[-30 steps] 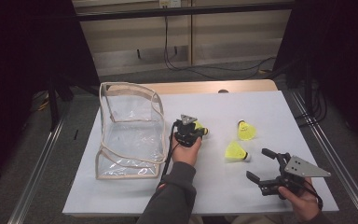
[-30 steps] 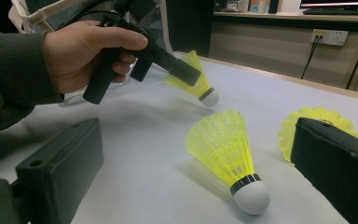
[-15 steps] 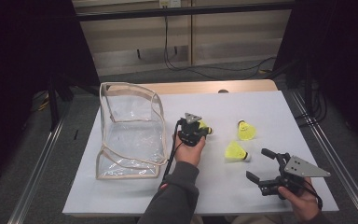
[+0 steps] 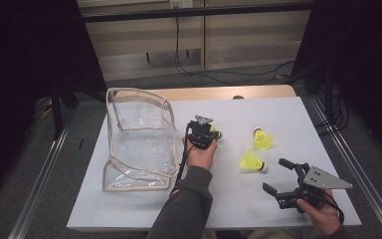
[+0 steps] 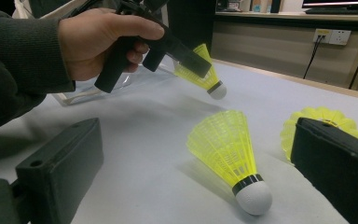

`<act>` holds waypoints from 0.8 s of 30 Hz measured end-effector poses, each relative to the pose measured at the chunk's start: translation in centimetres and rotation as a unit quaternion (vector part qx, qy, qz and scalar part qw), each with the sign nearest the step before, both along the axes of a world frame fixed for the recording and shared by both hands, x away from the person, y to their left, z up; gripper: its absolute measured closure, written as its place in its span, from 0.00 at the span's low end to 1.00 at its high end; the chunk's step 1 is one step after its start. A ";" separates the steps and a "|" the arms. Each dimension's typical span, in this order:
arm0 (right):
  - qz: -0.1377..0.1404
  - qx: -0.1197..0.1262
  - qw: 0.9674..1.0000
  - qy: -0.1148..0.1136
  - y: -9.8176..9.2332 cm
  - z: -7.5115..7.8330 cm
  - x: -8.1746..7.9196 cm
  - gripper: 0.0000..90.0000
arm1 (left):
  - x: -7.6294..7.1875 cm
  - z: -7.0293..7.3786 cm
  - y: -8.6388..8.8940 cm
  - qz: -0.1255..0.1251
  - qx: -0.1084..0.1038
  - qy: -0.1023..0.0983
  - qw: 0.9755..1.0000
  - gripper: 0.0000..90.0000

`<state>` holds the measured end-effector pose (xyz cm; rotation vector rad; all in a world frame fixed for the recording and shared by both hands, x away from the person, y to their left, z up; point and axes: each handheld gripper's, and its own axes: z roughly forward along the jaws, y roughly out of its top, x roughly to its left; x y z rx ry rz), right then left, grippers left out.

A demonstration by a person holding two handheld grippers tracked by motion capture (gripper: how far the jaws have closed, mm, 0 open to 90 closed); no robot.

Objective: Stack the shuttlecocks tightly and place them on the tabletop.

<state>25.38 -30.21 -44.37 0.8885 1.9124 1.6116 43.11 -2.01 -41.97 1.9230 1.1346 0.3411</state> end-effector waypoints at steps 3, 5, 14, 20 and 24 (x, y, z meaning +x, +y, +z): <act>0.000 0.001 1.000 0.001 0.0 0.0 0.0 0.02 | 0.1 -0.1 0.1 0.005 0.001 0.002 1.000 0.91; 0.000 0.000 1.000 0.000 0.0 0.0 0.0 0.02 | 0.2 -0.2 0.1 0.007 0.002 0.002 1.000 0.90; 0.001 0.000 1.000 0.000 0.0 0.0 0.0 0.02 | 0.3 -0.2 -0.1 0.008 -0.006 -0.003 1.000 0.89; 0.001 0.002 1.000 0.000 -0.1 0.0 0.0 0.02 | 0.4 -0.1 -0.2 0.014 -0.015 -0.008 1.000 0.89; 0.001 0.001 1.000 0.000 -0.1 0.0 0.0 0.02 | 0.3 0.1 -0.4 0.011 -0.015 -0.013 1.000 0.90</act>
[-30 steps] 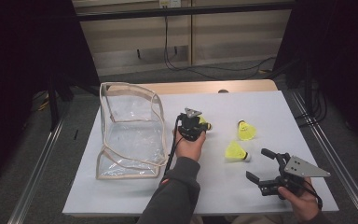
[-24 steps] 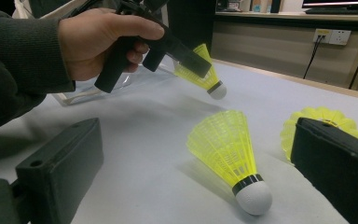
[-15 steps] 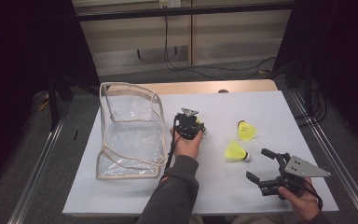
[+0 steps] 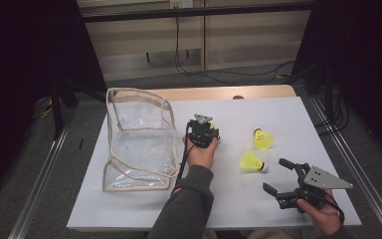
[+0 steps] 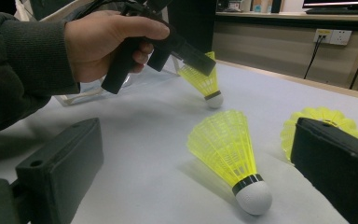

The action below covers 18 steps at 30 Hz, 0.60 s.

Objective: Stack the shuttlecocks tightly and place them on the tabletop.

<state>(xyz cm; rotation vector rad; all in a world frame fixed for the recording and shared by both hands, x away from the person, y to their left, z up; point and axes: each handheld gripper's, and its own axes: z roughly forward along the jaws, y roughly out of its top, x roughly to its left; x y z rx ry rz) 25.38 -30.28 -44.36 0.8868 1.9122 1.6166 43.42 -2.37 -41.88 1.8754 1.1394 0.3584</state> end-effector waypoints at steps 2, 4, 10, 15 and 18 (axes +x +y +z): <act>-0.001 0.000 1.000 0.000 0.0 0.0 0.0 0.02 | 0.0 0.4 -0.2 -0.001 0.000 -0.002 1.000 0.92; 0.000 -0.001 1.000 -0.001 0.0 0.0 0.0 0.02 | 0.0 0.7 -0.3 -0.005 0.007 -0.005 1.000 0.93; -0.001 0.000 1.000 -0.003 -0.1 0.0 0.0 0.02 | 0.1 1.1 -0.2 -0.004 0.012 -0.004 1.000 0.97; -0.001 0.000 1.000 -0.002 -0.1 0.0 0.0 0.02 | 0.1 1.1 -0.1 -0.003 0.016 -0.004 1.000 0.98; 0.000 0.000 1.000 -0.002 0.0 0.0 0.0 0.02 | 0.1 1.3 0.1 0.003 0.018 -0.008 1.000 0.98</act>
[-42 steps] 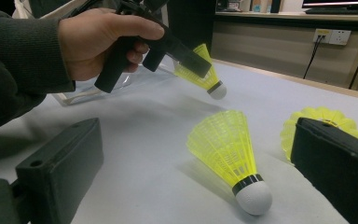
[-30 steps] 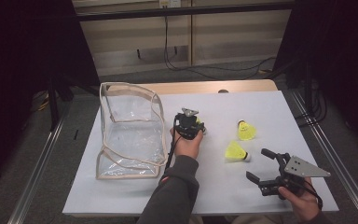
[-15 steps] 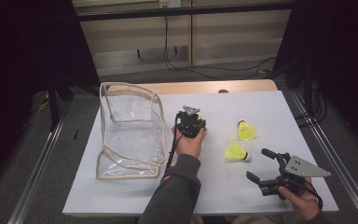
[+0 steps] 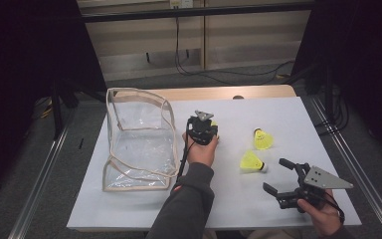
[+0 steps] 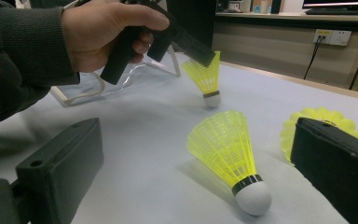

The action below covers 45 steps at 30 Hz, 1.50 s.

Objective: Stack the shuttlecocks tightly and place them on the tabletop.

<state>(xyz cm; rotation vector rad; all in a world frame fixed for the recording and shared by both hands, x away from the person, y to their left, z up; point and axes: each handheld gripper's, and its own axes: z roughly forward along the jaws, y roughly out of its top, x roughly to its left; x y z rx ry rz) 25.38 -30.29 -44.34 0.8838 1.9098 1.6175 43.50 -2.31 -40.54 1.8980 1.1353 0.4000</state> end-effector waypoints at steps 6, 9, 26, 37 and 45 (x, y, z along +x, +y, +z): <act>0.000 0.000 1.000 0.000 0.0 0.0 0.0 0.02 | 0.0 0.3 0.4 0.006 0.006 -0.005 1.000 0.98; 0.001 0.000 1.000 0.001 0.0 0.0 0.0 0.02 | -0.1 0.4 0.5 0.008 0.012 -0.006 1.000 0.99; 0.000 -0.001 1.000 -0.002 0.0 0.0 0.0 0.02 | 0.2 0.4 1.2 0.023 0.035 -0.008 0.999 0.99; 0.000 0.000 1.000 0.001 0.0 0.0 0.0 0.02 | 0.2 0.0 0.2 0.009 0.000 0.000 1.000 0.86; 0.003 0.000 1.000 0.000 0.0 0.0 0.0 0.02 | 0.2 -0.2 -0.6 -0.010 -0.019 0.010 1.000 0.85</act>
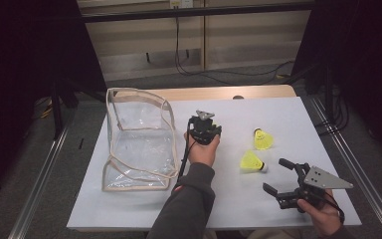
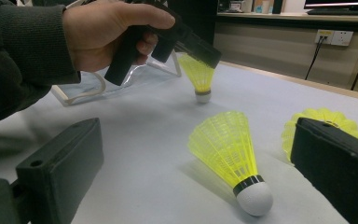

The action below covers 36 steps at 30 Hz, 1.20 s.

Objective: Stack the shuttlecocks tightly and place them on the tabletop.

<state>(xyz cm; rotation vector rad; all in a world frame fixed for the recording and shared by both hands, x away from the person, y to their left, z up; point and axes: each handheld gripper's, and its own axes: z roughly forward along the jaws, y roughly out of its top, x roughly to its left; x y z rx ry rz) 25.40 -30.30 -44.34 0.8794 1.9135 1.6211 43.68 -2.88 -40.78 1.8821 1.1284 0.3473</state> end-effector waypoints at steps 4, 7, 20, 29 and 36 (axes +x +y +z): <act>0.000 -0.001 1.000 0.000 0.0 0.0 0.0 0.02 | 0.0 0.1 -0.5 -0.005 -0.004 0.000 1.000 0.85; 0.001 -0.004 1.000 0.001 0.0 0.0 0.0 0.02 | 0.1 0.2 -0.7 -0.008 -0.003 0.000 1.000 0.86; 0.001 -0.002 1.000 0.001 0.0 0.0 0.0 0.02 | 0.2 0.3 -1.2 -0.024 -0.001 0.003 1.000 0.92; 0.002 -0.003 1.000 0.000 0.0 0.0 0.0 0.02 | 0.2 0.7 -1.6 -0.037 0.002 0.006 0.999 0.94; 0.001 -0.001 1.000 0.001 0.0 0.0 0.0 0.02 | 0.3 0.4 -1.8 -0.043 0.003 0.015 0.999 0.96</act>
